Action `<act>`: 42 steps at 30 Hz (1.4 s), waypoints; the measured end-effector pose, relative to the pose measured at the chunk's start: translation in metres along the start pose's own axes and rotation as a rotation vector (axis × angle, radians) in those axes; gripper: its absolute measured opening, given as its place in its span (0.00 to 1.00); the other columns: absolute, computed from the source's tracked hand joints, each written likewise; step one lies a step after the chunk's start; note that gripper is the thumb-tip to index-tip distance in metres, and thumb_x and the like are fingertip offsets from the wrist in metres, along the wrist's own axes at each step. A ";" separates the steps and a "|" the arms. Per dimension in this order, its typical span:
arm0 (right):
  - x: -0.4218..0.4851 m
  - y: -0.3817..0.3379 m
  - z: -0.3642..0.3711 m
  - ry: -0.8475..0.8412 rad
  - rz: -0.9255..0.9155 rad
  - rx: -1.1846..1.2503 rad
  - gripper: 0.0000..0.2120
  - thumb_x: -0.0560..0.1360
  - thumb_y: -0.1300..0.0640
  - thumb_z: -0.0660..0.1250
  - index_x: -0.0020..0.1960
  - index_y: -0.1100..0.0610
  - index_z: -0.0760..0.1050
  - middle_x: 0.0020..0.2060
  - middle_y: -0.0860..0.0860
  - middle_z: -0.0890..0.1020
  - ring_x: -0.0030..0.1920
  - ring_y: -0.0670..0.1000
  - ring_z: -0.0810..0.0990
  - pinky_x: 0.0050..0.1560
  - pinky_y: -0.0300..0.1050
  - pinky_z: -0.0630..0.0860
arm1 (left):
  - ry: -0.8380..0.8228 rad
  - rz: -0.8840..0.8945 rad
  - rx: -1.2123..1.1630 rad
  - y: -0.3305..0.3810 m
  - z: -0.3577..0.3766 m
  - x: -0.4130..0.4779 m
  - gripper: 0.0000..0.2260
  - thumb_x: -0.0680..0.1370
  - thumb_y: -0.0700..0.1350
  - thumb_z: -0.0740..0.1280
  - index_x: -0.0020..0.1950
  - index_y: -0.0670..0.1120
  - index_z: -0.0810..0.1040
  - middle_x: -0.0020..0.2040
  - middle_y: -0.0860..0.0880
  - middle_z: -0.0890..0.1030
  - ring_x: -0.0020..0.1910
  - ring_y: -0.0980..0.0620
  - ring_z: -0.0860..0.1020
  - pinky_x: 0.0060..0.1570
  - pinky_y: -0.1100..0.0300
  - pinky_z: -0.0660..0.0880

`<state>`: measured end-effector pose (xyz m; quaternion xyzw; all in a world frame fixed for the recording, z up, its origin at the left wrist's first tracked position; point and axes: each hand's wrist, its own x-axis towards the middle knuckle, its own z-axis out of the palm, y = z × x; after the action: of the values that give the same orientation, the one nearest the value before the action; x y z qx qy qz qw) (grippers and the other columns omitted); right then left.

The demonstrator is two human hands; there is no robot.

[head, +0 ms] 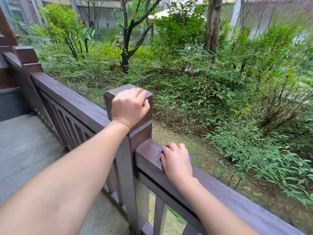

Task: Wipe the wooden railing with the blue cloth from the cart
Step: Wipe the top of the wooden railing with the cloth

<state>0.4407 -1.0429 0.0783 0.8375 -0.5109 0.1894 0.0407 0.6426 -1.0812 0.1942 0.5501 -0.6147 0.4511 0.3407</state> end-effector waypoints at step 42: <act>0.016 -0.045 0.008 0.068 -0.307 0.244 0.06 0.73 0.54 0.65 0.46 0.52 0.80 0.46 0.49 0.81 0.41 0.56 0.74 0.44 0.46 0.74 | -0.130 -0.031 -0.018 0.003 -0.009 0.001 0.09 0.74 0.44 0.65 0.49 0.46 0.84 0.47 0.48 0.86 0.47 0.47 0.84 0.47 0.55 0.80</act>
<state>0.4885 -1.0370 0.0827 0.8974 -0.3489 0.2697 -0.0155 0.6385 -1.0736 0.1980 0.5847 -0.6310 0.4033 0.3119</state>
